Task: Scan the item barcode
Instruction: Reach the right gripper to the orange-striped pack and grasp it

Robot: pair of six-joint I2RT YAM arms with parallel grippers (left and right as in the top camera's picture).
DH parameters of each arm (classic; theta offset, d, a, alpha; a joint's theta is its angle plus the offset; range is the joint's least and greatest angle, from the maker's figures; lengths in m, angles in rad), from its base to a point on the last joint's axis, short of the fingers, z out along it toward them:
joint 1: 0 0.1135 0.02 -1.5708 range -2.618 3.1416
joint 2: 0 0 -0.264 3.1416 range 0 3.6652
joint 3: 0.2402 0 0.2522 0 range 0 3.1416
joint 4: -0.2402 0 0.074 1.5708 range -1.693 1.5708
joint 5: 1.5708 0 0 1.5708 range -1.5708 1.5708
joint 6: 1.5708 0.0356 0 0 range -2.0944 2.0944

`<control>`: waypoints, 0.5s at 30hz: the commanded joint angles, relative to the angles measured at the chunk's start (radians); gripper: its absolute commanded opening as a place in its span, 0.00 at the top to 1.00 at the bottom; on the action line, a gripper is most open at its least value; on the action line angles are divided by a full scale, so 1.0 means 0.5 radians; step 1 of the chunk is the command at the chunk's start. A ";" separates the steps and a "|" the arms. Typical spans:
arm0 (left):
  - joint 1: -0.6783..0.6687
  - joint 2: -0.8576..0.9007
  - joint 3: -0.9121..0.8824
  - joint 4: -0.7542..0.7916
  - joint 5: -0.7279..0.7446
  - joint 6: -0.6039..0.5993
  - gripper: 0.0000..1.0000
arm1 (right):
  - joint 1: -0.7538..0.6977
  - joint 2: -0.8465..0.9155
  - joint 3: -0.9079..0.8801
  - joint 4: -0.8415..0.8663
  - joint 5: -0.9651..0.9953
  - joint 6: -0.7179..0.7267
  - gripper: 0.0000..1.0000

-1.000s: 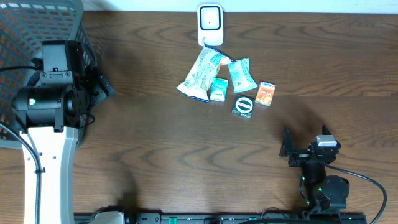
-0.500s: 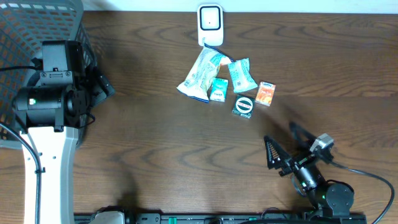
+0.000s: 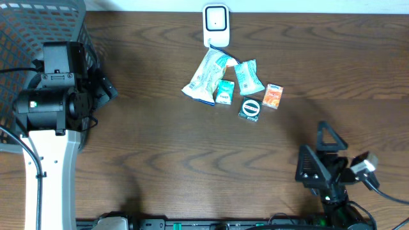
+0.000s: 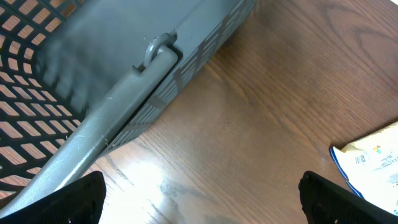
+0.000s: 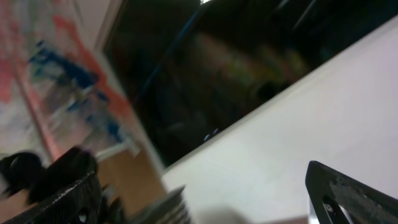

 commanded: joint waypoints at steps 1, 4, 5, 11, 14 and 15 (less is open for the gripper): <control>0.016 0.010 -0.011 -0.003 -0.031 -0.032 0.02 | -0.022 0.030 0.122 0.014 0.343 -0.271 0.01; 0.016 0.010 -0.011 -0.003 -0.031 -0.032 0.02 | -0.022 0.173 0.333 0.016 0.436 -0.462 0.01; 0.016 0.010 -0.011 -0.003 -0.031 -0.032 0.03 | -0.021 0.227 0.398 0.014 0.421 -0.530 0.01; 0.016 0.010 -0.011 -0.003 -0.031 -0.032 0.02 | -0.021 0.864 1.027 -0.423 0.178 -1.054 0.01; 0.016 0.010 -0.011 -0.003 -0.031 -0.032 0.02 | -0.021 1.184 1.336 -0.794 0.111 -1.231 0.01; 0.016 0.010 -0.011 -0.003 -0.031 -0.032 0.02 | -0.021 1.305 1.452 -0.946 0.091 -1.312 0.01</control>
